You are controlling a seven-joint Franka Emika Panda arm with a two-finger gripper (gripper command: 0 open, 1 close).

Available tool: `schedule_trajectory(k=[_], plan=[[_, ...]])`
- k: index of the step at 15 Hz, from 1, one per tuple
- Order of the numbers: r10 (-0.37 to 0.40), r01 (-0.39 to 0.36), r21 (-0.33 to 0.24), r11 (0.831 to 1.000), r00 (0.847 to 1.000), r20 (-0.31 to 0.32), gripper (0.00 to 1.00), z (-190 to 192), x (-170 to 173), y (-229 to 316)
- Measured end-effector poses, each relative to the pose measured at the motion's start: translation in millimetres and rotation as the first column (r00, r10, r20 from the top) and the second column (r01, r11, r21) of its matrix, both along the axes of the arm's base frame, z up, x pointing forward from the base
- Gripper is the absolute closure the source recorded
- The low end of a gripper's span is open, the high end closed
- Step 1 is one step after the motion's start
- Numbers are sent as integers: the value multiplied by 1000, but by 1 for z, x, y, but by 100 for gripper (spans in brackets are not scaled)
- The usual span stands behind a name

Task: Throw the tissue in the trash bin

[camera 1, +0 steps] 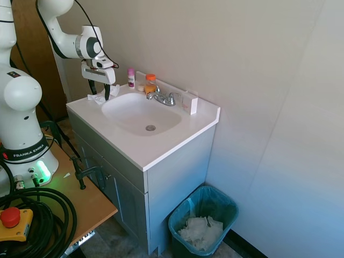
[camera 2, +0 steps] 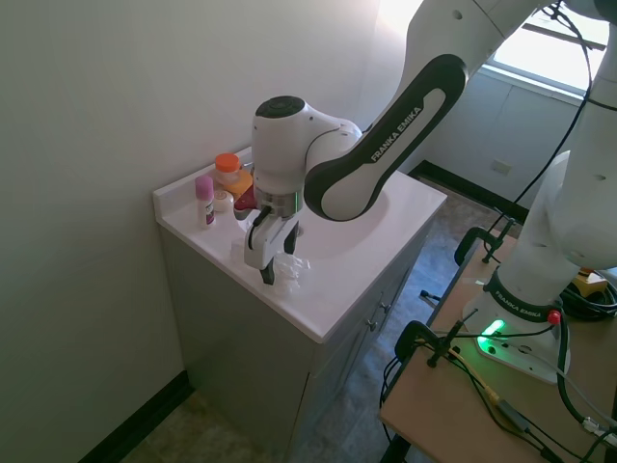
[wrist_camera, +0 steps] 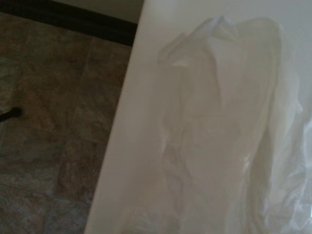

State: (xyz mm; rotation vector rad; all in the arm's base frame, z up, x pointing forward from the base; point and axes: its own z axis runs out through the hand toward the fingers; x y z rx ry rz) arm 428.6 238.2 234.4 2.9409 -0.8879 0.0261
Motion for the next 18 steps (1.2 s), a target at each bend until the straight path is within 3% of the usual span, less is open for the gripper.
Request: schedule_trajectory(k=[15, 18], plan=[[-95, 95, 19, 995, 995, 10, 100, 12, 16, -11], [-102, 101, 33, 994, 994, 44, 100, 34, 21, -13]])
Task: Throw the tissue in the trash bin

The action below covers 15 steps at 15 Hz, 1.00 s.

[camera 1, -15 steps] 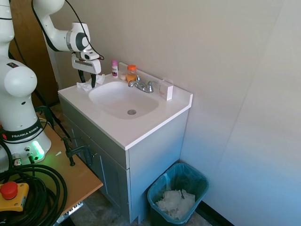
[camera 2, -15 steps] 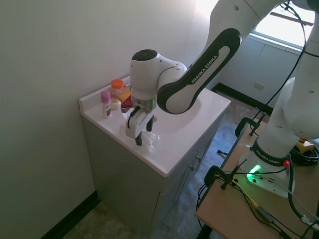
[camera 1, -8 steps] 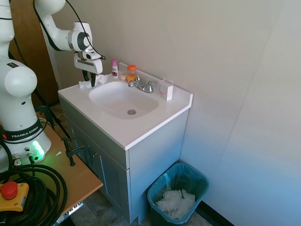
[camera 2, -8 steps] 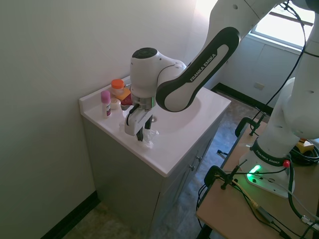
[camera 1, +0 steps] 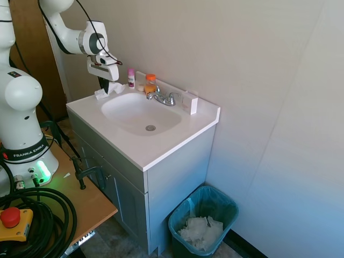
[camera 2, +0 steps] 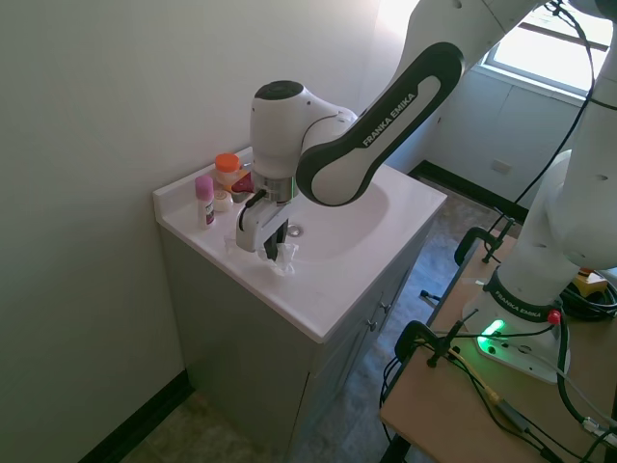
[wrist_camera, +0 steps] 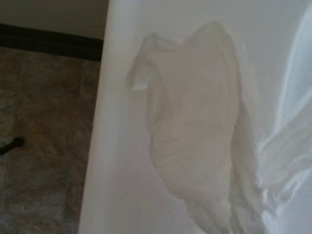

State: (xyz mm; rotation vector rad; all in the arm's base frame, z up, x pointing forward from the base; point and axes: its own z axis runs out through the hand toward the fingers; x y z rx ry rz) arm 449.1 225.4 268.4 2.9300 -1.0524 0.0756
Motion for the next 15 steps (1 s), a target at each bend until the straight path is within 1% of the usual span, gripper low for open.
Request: schedule_trajectory(k=[2, 3, 4, 5, 6, 7, 8, 9, 10, 11, 12, 13, 14, 15], plan=[[-7, 7, 11, 1000, 998, 63, 100, 44, 0, -1], [-14, 13, 18, 1000, 994, 106, 100, 71, -2, -5], [-36, 32, 25, 999, 987, 156, 100, 99, -4, -12], [-72, 66, 34, 997, 976, 206, 100, 127, -4, -28], [-122, 115, 45, 992, 959, 254, 100, 156, -2, -54], [-181, 171, 59, 984, 937, 298, 100, 186, -1, -87], [-244, 229, 82, 970, 909, 337, 100, 216, -1, -131], [-307, 286, 110, 952, 876, 371, 100, 246, -7, -182], [-368, 343, 136, 929, 836, 406, 100, 272, -18, -237], [-434, 404, 165, 900, 788, 436, 100, 293, -34, -294], [-503, 466, 198, 862, 736, 453, 100, 307, -53, -346], [-569, 526, 231, 818, 685, 455, 100, 313, -69, -396], [-635, 583, 266, 767, 633, 443, 100, 314, -83, -443], [-691, 636, 289, 716, 586, 423, 100, 305, -88, -484]])
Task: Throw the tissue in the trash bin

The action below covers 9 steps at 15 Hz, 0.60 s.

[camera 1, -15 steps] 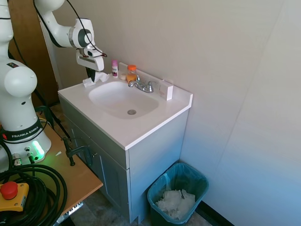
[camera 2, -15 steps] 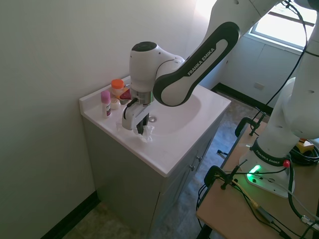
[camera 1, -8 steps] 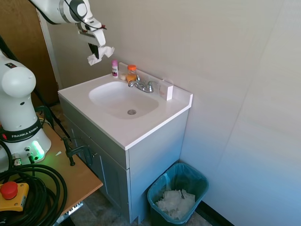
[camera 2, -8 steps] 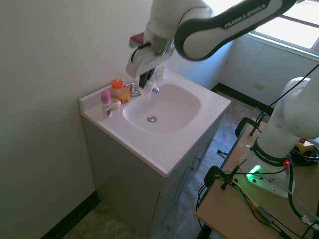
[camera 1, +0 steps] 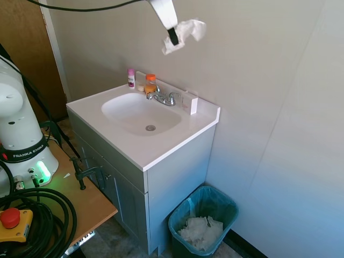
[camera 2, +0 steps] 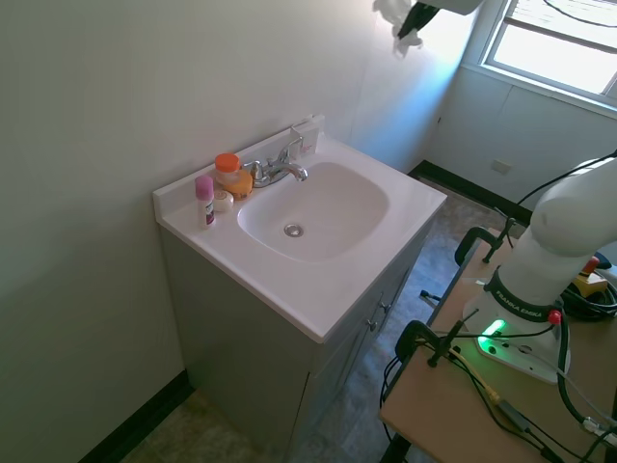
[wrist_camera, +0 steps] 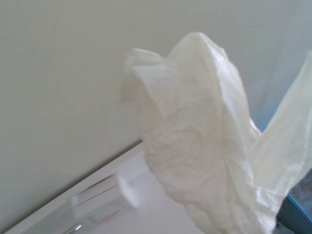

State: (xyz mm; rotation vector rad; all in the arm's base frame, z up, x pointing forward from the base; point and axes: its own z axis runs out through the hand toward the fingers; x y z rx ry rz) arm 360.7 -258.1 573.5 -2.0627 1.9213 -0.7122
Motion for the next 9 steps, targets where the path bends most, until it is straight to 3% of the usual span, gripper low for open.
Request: schedule_trajectory(k=[2, 5, 9], plan=[[-106, 108, 37, 993, 993, -50, 100, -36, 6, -58], [-207, 219, 84, 972, 969, -134, 100, -96, 31, -114], [-203, 243, 141, 960, 947, -247, 100, -188, 72, -143]])
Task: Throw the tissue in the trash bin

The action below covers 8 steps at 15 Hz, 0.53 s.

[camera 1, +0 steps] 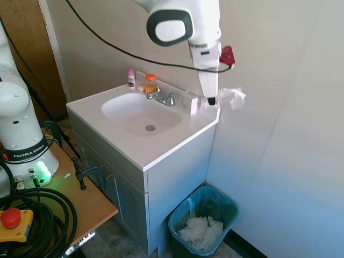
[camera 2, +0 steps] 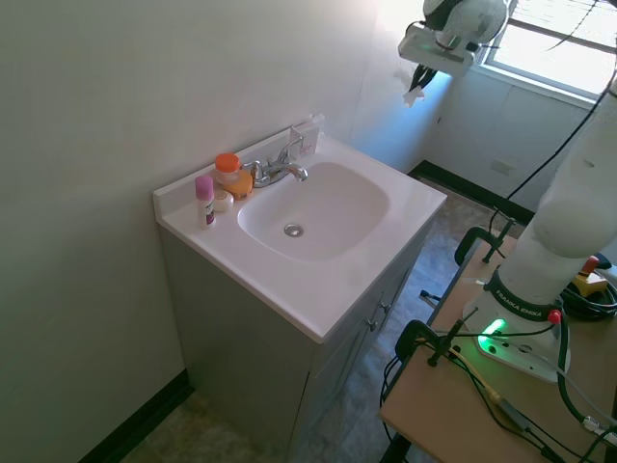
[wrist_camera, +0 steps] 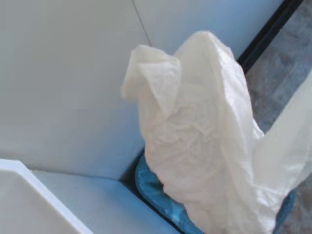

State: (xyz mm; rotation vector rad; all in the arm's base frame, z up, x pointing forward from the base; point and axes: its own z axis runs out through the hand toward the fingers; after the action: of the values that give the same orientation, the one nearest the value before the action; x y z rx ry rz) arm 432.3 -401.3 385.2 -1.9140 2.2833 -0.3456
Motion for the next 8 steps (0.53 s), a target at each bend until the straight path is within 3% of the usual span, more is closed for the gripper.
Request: schedule_trajectory(k=[3, 4, 8], plan=[[-3, 4, 21, 1000, 997, -72, 100, -61, 34, -25], [-4, 6, 21, 1000, 996, -91, 0, -73, 40, -36], [27, -21, 56, 998, 993, -117, 0, -88, 51, -55]])
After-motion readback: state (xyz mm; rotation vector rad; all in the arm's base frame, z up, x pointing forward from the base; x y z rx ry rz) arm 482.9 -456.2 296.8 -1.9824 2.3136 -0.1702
